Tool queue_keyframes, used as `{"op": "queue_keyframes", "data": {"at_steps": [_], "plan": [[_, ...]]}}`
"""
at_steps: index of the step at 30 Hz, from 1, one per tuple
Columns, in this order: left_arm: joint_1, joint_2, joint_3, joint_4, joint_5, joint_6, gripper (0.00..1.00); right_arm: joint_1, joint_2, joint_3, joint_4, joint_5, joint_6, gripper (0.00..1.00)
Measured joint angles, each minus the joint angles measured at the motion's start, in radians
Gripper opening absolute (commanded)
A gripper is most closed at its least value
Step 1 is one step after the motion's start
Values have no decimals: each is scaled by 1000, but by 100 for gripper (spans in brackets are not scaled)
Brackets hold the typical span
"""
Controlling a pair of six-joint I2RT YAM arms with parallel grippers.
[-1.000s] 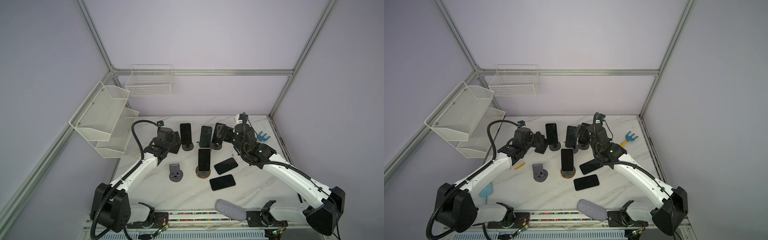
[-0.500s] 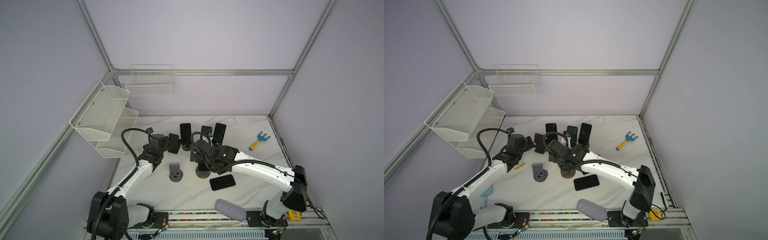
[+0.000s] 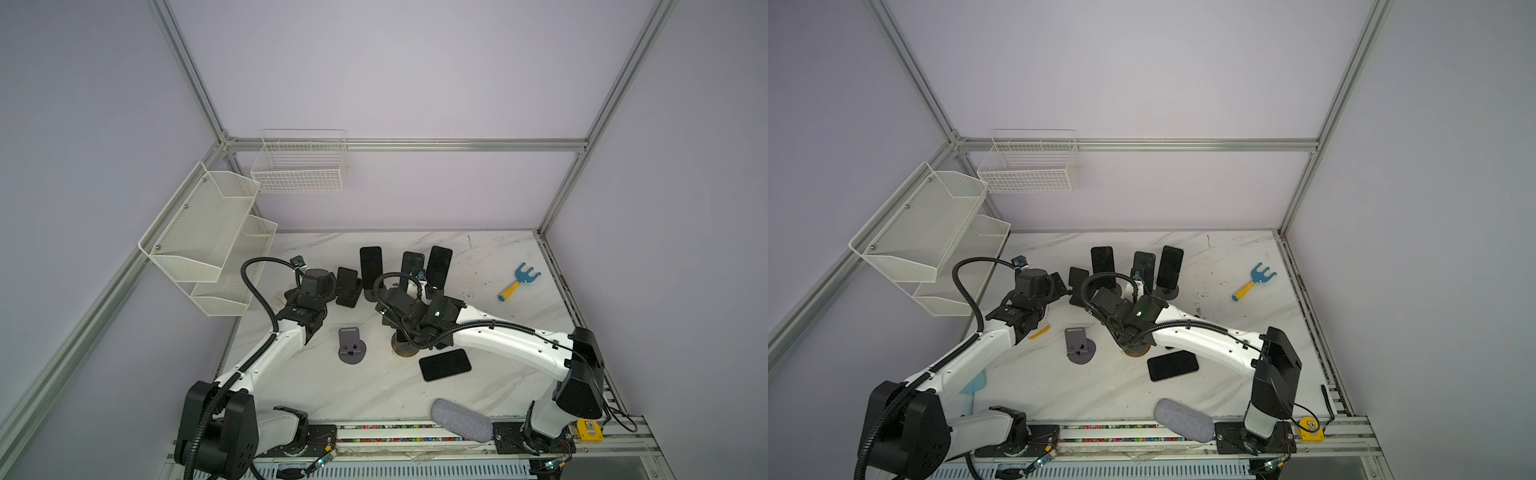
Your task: Remove the phone from the phone stand
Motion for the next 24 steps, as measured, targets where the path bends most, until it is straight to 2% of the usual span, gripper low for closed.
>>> {"op": "queue_keyframes", "data": {"at_steps": [16, 24], "plan": [[0, -1, -30, 31, 47, -18, 100, -21, 49, -8, 1, 60, 32, 97], [0, -3, -45, 58, 71, -18, 100, -64, 63, -24, 32, 59, 10, 91]]}}
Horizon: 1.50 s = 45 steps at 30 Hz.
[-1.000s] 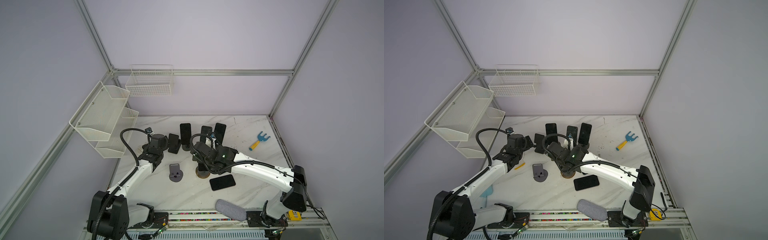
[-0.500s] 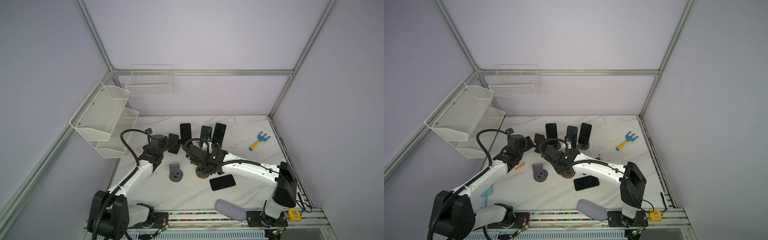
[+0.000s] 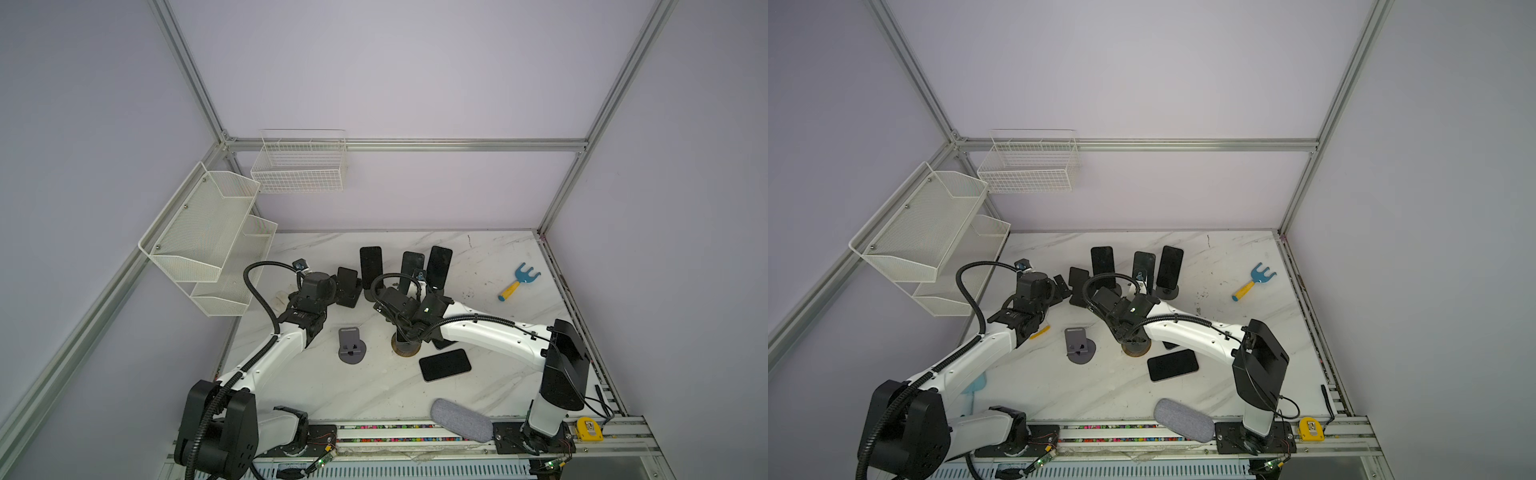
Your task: Remove the phone from the phone stand
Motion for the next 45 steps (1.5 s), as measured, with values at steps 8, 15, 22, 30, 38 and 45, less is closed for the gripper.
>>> {"op": "queue_keyframes", "data": {"at_steps": [8, 15, 22, 30, 38, 45], "plan": [[0, -8, -5, 6, 2, 0, 100, -13, 1, -31, 63, -43, -70, 84], [0, -9, -7, 10, 3, 0, 100, -13, 1, -35, 68, -40, -105, 75], [0, -9, -7, 12, 3, 0, 100, -12, 4, -35, 69, -37, -172, 66], [0, -8, -7, 17, 7, 0, 100, -12, -10, -47, 88, -69, -235, 65], [0, -3, -7, 24, 28, 1, 100, -14, -57, -50, 94, -118, -329, 63], [0, -3, -7, 38, 47, 2, 100, -28, -156, -45, 107, -140, -409, 63]]}}
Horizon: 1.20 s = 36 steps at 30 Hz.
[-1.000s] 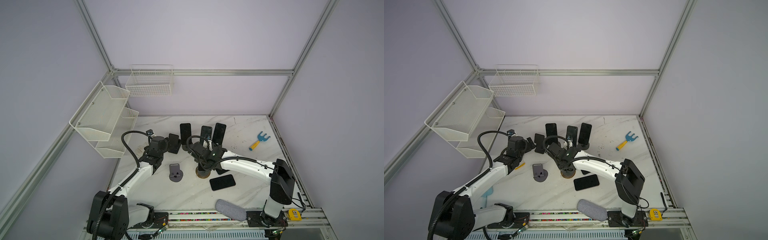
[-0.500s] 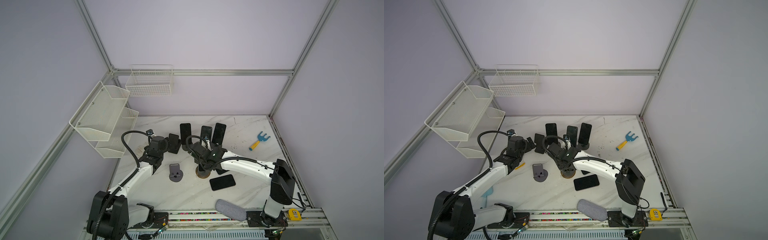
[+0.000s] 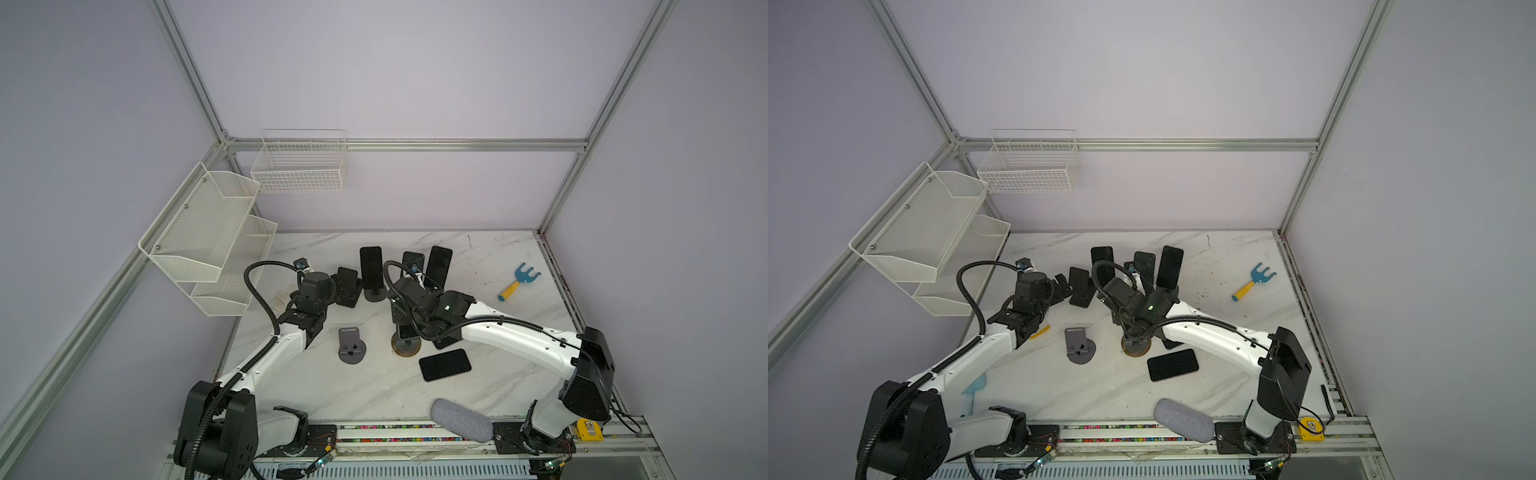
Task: Remove the phone from the phone stand
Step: Remove the phone from the phone stand, then place the phone to the middle-right of the table.
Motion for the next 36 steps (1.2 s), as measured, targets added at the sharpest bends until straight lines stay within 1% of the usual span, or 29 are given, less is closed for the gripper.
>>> {"op": "queue_keyframes", "data": {"at_steps": [4, 8, 14, 17, 22, 28, 33, 36], "plan": [[0, 10, 0, 0, 15, 2, 100, -40, -46, 6, 23, -8, -36, 63], [0, 23, 1, -5, 24, 9, 100, -124, -82, 20, 35, -29, -74, 65], [0, 55, 2, -38, 53, 10, 100, -309, -115, 37, 70, -43, -164, 66], [0, 54, 2, -77, 58, 9, 100, -408, -115, 39, 87, -64, -202, 67], [0, 40, 1, -85, 68, 5, 100, -554, -114, 39, 108, -120, -248, 66], [-15, 8, -16, -82, 41, -22, 100, -690, -85, 39, 118, -208, -278, 66], [-95, -54, -104, -59, -5, -35, 100, -748, -11, 39, 123, -264, -295, 65], [-113, -85, -140, -48, -22, -35, 100, -773, 26, 39, 124, -291, -300, 64]]}}
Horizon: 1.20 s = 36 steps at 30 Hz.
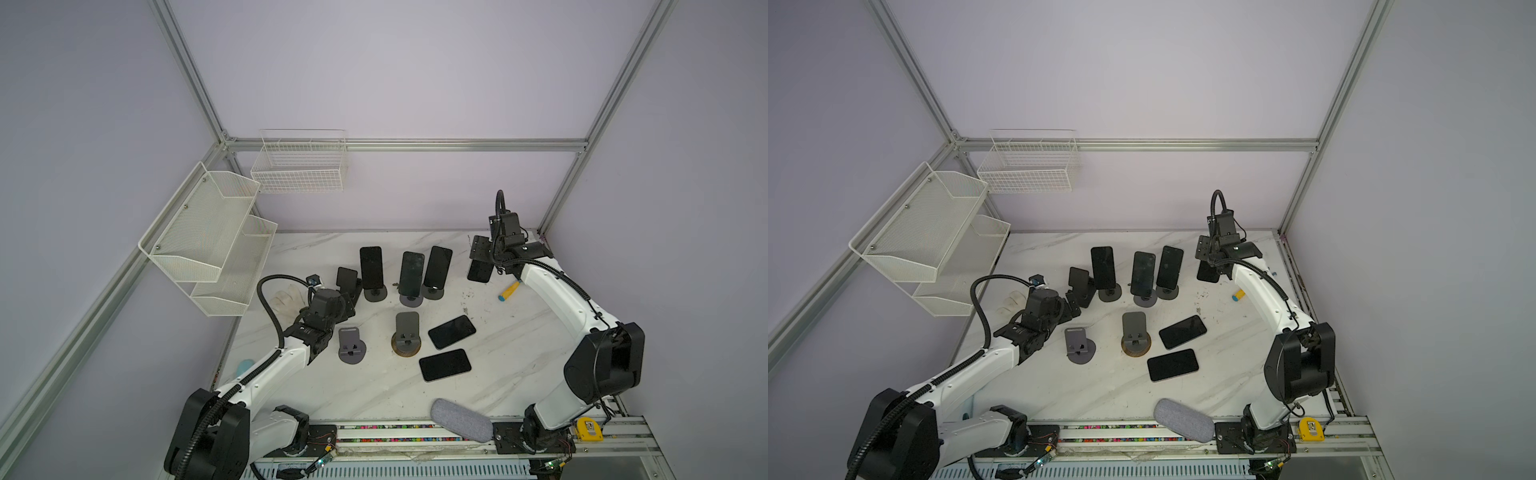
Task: Remove the phone from the phone stand
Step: Place the phone to the middle-right of the table.
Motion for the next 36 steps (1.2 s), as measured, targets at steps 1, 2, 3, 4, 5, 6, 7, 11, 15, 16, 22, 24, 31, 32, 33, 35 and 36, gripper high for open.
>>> {"op": "queue_keyframes", "data": {"at_steps": [1, 2, 3, 4, 5, 6, 7, 11, 15, 16, 22, 24, 31, 32, 33, 35, 36], "plan": [[0, -13, -16, 13, -9, 0, 100, -6, 11, 0, 0, -7, -1, 64], [-1, -24, -30, 27, -14, 1, 100, -10, 18, -2, 0, -11, -1, 64], [-1, -33, -47, 44, -19, 3, 100, -13, 26, -5, 2, -15, -1, 64], [-3, -40, -63, 60, -24, 9, 100, -17, 32, -11, 3, -18, -1, 64], [-7, -43, -75, 72, -29, 11, 100, -19, 38, -16, 4, -18, -2, 64], [-14, -45, -89, 89, -33, 14, 100, -22, 45, -21, 4, -19, -2, 64], [-23, -46, -106, 109, -35, 18, 100, -23, 56, -26, 4, -18, -4, 64], [-47, -58, -158, 168, -28, 45, 100, -25, 103, -48, 7, -19, -16, 63], [-47, -99, -190, 222, -32, 69, 100, -25, 158, -60, 3, -27, -27, 62], [-47, -111, -195, 230, -34, 72, 100, -25, 172, -61, 2, -29, -31, 62], [-47, -171, -207, 261, -55, 91, 100, -25, 235, -62, -3, -34, -55, 62], [-47, -182, -210, 266, -64, 97, 99, -25, 253, -62, -6, -35, -60, 62], [-47, -219, -239, 286, -106, 97, 100, -25, 302, -61, -8, -45, -71, 62], [-47, -223, -242, 287, -111, 98, 100, -25, 309, -61, -8, -45, -74, 62], [-47, -230, -246, 289, -117, 98, 100, -25, 319, -61, -8, -46, -77, 62], [-47, -245, -255, 294, -130, 100, 100, -25, 334, -61, -8, -46, -82, 62], [-47, -251, -256, 294, -136, 108, 100, -25, 343, -61, -8, -46, -85, 62]]}}
